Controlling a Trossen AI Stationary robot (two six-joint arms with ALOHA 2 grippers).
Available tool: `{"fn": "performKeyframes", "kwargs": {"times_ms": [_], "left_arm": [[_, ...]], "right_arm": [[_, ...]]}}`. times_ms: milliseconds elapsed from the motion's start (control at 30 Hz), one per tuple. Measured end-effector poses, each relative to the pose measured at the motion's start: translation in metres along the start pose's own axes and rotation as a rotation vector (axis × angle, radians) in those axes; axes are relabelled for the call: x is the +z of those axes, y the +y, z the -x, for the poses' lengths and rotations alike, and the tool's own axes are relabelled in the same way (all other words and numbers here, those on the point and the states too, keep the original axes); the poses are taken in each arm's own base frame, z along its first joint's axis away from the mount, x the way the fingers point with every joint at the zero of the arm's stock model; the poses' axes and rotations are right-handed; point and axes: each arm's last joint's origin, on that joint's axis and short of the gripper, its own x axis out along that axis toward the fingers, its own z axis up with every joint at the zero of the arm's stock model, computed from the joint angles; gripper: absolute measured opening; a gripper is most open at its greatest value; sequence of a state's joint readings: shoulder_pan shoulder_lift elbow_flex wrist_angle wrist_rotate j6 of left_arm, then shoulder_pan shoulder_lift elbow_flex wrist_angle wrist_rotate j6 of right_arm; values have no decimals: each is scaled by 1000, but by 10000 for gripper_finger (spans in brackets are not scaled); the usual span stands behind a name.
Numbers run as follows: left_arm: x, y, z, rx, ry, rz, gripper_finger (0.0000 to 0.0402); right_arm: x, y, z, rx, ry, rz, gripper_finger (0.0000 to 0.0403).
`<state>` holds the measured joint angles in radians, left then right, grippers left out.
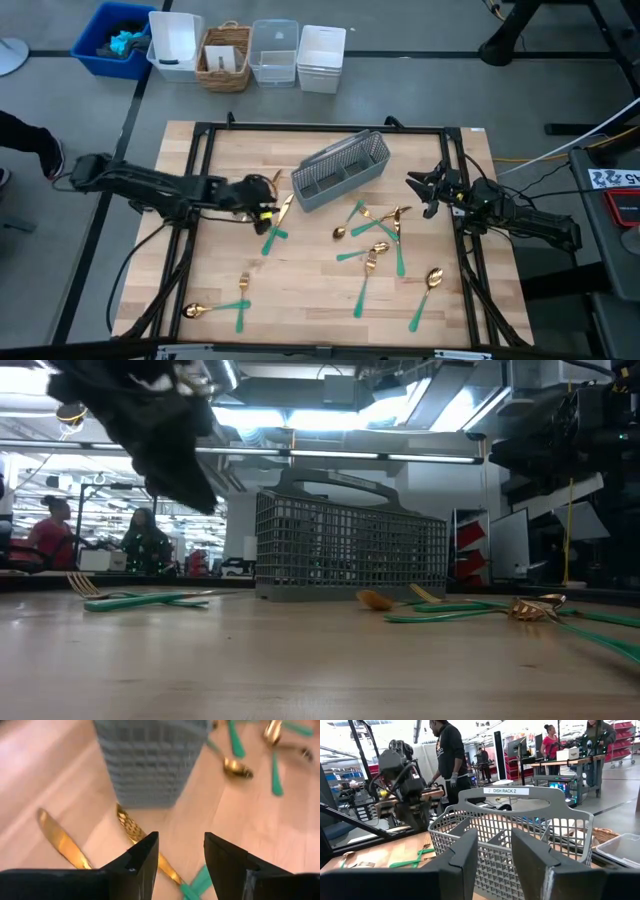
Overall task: Sort silverware
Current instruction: Put the left bottom knife into the basket
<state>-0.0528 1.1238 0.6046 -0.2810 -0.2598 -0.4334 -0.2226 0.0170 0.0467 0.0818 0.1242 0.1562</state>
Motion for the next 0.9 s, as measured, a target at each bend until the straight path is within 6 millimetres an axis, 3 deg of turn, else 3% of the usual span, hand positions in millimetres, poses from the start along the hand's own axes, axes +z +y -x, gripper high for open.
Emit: {"fn": "performKeyframes", "kwargs": {"times_ms": [333,900], "left_arm": [[1,-17,-33,24,275,73,148],[-27,-23,-70,123,437,82,148]], "right_arm": [[0,0,0,0,1,0,120],[0,0,0,-1,1,1,120]]}}
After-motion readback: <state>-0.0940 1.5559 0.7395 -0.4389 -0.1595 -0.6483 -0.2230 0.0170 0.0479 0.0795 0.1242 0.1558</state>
